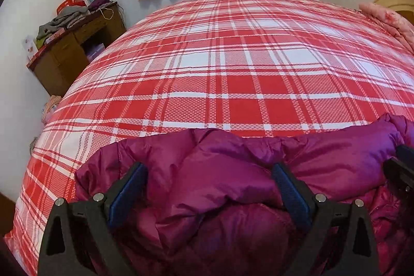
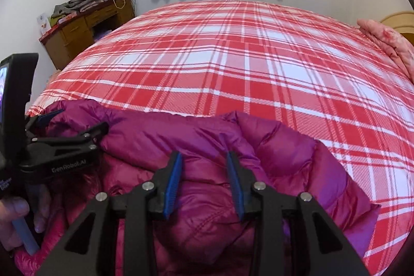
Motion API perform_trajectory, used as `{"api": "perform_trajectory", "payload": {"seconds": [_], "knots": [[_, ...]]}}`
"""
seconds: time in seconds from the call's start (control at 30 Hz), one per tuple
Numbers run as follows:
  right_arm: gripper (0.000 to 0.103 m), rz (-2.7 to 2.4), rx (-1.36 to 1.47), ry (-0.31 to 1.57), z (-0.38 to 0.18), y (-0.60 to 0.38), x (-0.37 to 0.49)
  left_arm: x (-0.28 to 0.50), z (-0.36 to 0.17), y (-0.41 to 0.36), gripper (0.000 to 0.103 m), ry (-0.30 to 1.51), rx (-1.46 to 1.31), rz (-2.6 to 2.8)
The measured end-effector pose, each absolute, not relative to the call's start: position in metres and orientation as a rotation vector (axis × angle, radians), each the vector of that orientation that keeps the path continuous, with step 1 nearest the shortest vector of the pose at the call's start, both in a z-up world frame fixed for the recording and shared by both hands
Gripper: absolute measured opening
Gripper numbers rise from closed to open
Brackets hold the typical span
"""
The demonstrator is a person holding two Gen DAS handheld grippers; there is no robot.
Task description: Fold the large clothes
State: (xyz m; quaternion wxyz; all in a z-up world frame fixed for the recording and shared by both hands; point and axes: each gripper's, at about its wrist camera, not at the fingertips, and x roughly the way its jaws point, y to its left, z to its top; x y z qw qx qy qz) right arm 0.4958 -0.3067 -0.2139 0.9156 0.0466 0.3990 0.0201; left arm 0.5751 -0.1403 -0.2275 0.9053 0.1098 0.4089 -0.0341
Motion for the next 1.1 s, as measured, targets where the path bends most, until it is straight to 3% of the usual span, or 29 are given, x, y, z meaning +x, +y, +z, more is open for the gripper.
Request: {"api": "perform_trajectory", "payload": {"seconds": [1.1], "knots": [[0.038,0.011,0.054,0.844,-0.226,-0.300,0.498,0.579,-0.233,-0.142,0.100,0.850,0.237,-0.060]]}}
